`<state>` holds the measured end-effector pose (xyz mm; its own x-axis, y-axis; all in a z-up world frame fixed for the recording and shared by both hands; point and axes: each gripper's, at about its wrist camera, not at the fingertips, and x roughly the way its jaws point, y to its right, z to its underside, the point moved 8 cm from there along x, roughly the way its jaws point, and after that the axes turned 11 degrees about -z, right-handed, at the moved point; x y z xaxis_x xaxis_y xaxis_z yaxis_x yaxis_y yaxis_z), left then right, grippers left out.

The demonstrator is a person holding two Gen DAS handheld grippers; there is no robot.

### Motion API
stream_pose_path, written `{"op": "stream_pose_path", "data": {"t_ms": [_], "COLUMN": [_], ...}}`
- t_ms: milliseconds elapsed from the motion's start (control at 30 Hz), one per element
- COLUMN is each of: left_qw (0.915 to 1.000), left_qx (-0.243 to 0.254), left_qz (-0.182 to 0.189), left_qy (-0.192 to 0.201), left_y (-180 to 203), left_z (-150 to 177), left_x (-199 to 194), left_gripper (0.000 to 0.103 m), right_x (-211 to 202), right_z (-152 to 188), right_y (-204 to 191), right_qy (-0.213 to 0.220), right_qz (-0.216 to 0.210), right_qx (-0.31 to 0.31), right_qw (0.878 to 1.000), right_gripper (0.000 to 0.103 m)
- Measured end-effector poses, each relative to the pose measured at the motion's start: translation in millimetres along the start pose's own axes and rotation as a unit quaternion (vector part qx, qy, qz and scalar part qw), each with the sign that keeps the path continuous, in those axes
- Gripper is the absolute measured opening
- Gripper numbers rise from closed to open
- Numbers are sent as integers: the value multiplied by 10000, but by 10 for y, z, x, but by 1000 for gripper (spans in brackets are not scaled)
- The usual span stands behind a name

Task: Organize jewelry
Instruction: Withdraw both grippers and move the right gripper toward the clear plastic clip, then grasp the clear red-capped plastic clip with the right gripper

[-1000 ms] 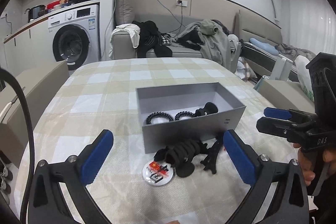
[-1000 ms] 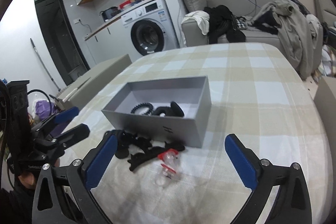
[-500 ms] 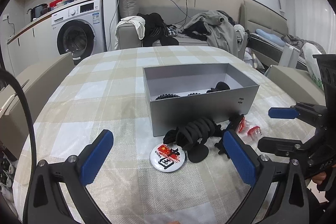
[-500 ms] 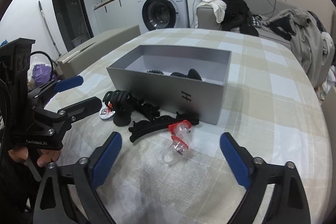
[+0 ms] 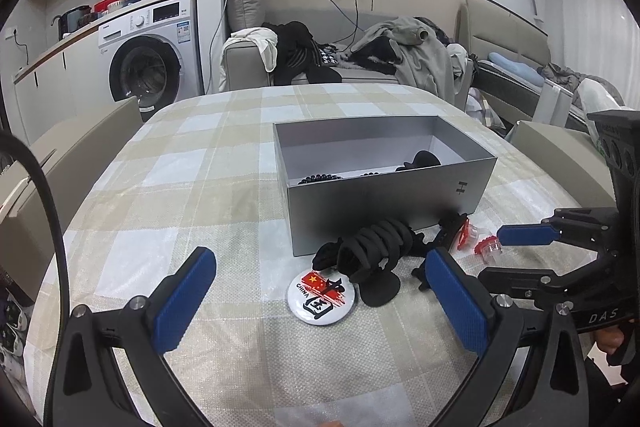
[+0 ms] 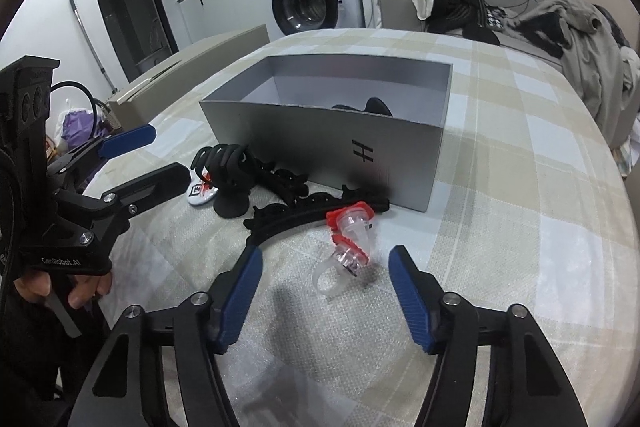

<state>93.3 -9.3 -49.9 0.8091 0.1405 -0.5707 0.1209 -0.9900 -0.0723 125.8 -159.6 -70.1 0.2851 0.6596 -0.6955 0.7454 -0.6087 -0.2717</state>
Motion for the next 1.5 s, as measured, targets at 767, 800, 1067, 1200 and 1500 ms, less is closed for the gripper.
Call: {"op": "stream_pose_path", "data": {"t_ms": [767,800,1067,1200,1500], "left_qw": [10000,10000,10000,9993,9980], "left_qx": [31,30,42,-19,105], "left_qz": [9,12,34,301,358], "left_qy": [-23,-22,-20,-230,-510], "left_y": [7,9,32,93,196], "left_z": [-21,-20,-24,-40,-26], "left_x": [2,1,-11,-12,118], "left_gripper": [102,102,102,102,77], "right_x": [-58,-60,-160,-231,-247], "right_z": [89,85,3,-59,-87], "right_y": [-35,-49,-66,-51,-60], "right_qy": [-38,-24,308,506,557], "right_qz": [44,40,-109,-211,-280], "right_qx": [-46,-56,4,78,78], "right_qw": [10000,10000,9995,9985,9980], "right_gripper": [27,27,27,27,27]}}
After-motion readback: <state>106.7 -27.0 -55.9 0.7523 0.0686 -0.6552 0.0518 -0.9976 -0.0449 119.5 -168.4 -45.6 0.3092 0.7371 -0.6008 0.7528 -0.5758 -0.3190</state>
